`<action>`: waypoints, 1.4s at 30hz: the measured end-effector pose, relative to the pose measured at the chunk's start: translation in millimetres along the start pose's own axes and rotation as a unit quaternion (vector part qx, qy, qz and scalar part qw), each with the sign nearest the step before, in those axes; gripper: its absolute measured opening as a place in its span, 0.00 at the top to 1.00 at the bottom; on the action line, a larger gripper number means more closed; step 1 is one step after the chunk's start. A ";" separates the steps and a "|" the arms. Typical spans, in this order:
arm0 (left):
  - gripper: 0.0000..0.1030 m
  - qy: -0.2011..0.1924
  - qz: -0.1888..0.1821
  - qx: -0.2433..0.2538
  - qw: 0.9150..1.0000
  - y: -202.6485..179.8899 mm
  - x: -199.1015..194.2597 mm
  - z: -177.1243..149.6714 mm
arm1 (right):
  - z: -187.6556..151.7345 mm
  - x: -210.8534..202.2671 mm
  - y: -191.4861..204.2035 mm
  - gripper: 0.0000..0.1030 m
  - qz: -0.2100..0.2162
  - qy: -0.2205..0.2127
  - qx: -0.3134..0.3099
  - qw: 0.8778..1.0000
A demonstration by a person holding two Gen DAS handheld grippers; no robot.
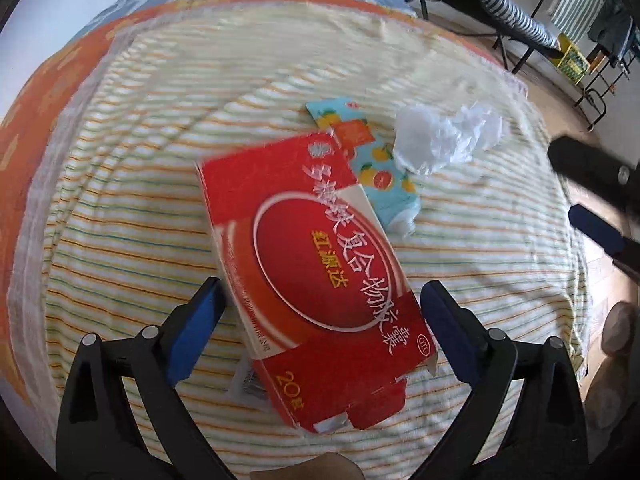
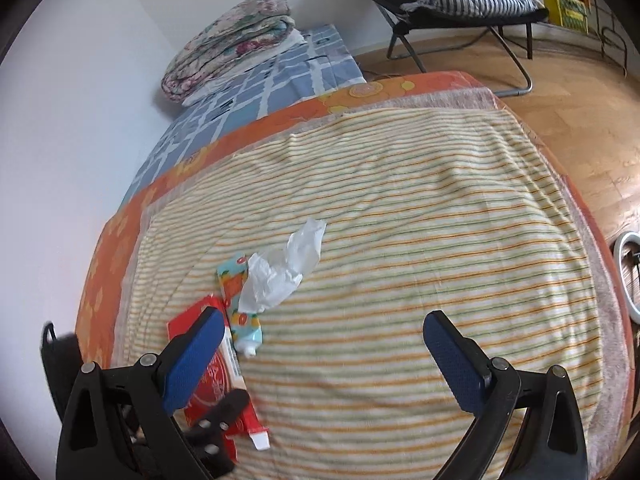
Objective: Collect trash
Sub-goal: 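Grasp the red printed box with the left tool while the right tool grasps the crumpled white tissue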
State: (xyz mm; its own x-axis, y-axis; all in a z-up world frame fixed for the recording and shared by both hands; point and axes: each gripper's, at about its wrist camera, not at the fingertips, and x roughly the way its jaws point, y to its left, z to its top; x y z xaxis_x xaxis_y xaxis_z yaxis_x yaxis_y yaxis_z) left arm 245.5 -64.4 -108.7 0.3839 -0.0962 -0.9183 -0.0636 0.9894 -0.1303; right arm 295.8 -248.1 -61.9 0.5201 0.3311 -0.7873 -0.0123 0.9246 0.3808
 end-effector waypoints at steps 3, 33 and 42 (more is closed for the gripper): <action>0.04 -0.005 0.017 0.011 1.000 -3.7 3.0 -2.8 | 4.8 7.7 -0.4 0.02 0.005 0.004 0.007 1.000; 0.18 -0.021 -0.051 -0.043 0.998 73.0 -34.3 -5.8 | 16.9 65.7 26.0 0.71 0.031 0.021 -0.013 0.999; 0.25 -0.018 -0.031 -0.029 0.999 82.9 -36.2 -14.8 | 12.7 40.0 23.7 0.72 0.029 0.005 -0.031 0.999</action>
State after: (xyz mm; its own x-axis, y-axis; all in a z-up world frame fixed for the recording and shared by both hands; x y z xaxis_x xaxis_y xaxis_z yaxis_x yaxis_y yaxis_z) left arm 212.7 19.5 -91.8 0.4218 -0.1521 -0.8938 -0.0915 0.9737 -0.2088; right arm 327.1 -215.4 -78.2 0.5081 0.3862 -0.7699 -0.0957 0.9136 0.3952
